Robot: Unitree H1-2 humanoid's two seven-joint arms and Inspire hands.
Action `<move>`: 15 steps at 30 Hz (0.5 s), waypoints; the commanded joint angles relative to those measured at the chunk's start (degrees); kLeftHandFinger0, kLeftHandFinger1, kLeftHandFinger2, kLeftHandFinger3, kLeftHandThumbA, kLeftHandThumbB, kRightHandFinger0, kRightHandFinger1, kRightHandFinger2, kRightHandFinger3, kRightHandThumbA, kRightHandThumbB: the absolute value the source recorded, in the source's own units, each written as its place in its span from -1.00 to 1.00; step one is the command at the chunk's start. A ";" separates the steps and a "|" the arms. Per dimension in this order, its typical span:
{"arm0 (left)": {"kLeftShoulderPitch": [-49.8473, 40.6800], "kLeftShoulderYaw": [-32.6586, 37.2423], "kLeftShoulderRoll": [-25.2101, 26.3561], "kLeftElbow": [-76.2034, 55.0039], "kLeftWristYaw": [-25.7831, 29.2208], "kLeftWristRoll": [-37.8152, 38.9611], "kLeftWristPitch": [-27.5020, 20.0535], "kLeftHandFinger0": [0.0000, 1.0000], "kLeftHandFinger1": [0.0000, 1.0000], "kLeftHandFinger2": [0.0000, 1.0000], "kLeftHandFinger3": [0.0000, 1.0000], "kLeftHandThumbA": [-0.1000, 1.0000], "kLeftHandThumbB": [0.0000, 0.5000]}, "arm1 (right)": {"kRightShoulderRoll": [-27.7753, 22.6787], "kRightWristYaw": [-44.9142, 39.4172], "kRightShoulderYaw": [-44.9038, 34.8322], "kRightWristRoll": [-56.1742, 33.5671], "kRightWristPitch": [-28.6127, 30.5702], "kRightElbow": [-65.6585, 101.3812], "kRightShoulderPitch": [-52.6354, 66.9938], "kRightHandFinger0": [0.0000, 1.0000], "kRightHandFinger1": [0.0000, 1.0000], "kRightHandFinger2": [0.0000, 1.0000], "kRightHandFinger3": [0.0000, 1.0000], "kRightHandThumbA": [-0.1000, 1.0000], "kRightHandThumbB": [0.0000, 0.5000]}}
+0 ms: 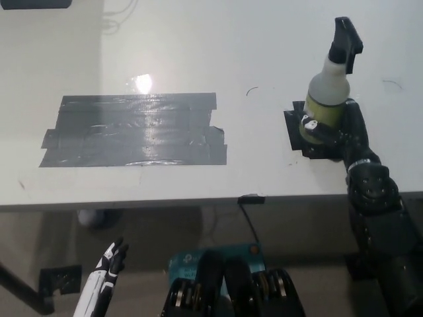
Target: A spray bottle is kept on the black marked spot on the table infront of the robot and the robot extends its right arm to pick it up and hands it to a person
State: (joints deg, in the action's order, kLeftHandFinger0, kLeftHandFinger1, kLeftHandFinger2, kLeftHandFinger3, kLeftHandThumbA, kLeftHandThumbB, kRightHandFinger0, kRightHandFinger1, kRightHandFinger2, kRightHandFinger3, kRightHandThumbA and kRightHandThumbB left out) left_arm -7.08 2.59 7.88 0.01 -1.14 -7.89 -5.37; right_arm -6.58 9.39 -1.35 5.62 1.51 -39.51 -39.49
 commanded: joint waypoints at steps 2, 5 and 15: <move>-0.57 0.46 0.87 -1.22 -0.53 -0.57 -3.07 1.00 1.00 1.00 1.00 1.00 -0.09 | 0.11 -0.25 0.60 1.32 -0.96 15.19 1.59 -0.70 0.13 0.72 0.76 -1.00 -0.55; 0.55 0.51 0.82 -0.24 -0.56 -0.51 -3.37 1.00 1.00 1.00 1.00 1.00 -0.08 | 0.00 -1.80 1.40 1.26 -2.34 19.47 1.33 -0.75 0.07 0.68 0.72 -1.00 -0.57; 0.24 0.44 1.12 -0.72 -0.93 -0.25 -2.46 1.00 1.00 1.00 1.00 1.00 -0.13 | 5.53 -8.55 4.89 -3.43 -9.84 24.92 0.18 -0.98 -0.11 0.58 0.68 -1.00 -0.48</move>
State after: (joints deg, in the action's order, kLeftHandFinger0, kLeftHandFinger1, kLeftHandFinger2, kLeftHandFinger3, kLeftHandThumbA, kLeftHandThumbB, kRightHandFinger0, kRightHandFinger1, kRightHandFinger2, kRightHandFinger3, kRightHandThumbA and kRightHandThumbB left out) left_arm -6.94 2.69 7.92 0.35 -1.15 -7.91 -5.60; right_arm -3.50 4.86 1.69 4.18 -7.01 -17.74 -33.76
